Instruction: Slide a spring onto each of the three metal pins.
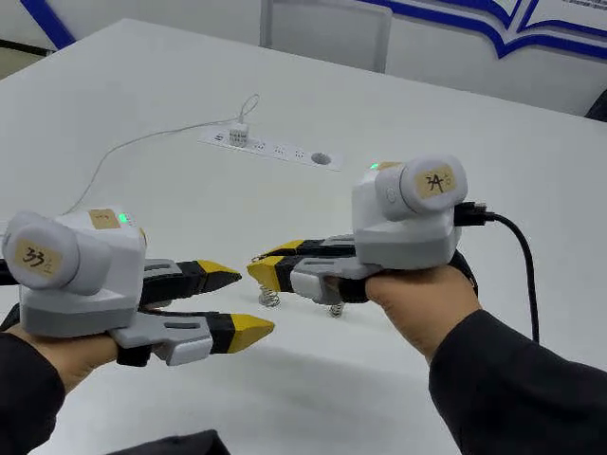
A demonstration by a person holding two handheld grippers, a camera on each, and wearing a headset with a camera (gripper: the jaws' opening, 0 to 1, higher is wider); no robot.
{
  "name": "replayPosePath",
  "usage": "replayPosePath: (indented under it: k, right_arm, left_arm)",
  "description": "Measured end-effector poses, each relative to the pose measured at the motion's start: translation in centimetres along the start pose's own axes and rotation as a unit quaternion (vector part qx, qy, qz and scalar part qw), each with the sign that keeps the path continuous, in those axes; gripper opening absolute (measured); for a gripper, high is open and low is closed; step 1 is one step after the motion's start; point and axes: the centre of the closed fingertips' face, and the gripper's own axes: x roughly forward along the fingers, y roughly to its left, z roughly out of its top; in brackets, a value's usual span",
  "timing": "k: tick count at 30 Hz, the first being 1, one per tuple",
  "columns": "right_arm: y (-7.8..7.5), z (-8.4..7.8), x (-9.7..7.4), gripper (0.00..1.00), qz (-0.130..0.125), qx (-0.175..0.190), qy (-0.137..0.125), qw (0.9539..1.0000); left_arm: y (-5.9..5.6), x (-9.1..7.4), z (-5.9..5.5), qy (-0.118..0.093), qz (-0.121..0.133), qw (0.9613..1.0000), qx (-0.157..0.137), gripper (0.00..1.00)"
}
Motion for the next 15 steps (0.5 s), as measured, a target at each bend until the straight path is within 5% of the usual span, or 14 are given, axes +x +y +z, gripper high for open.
replayPosePath:
  k: [8,15]
  right_arm:
    - [1.0,1.1,-0.2,0.12,0.008,-0.014,-0.016,0.9997]
    - [1.1,0.8,-0.3,0.12,0.002,-0.030,-0.010,0.9995]
  left_arm:
    - [-0.3,0.7,1.6,-0.019,-0.004,0.9998,0.000,0.34]
    - [0.1,0.6,1.8,-0.027,0.004,0.9995,0.017,0.16]
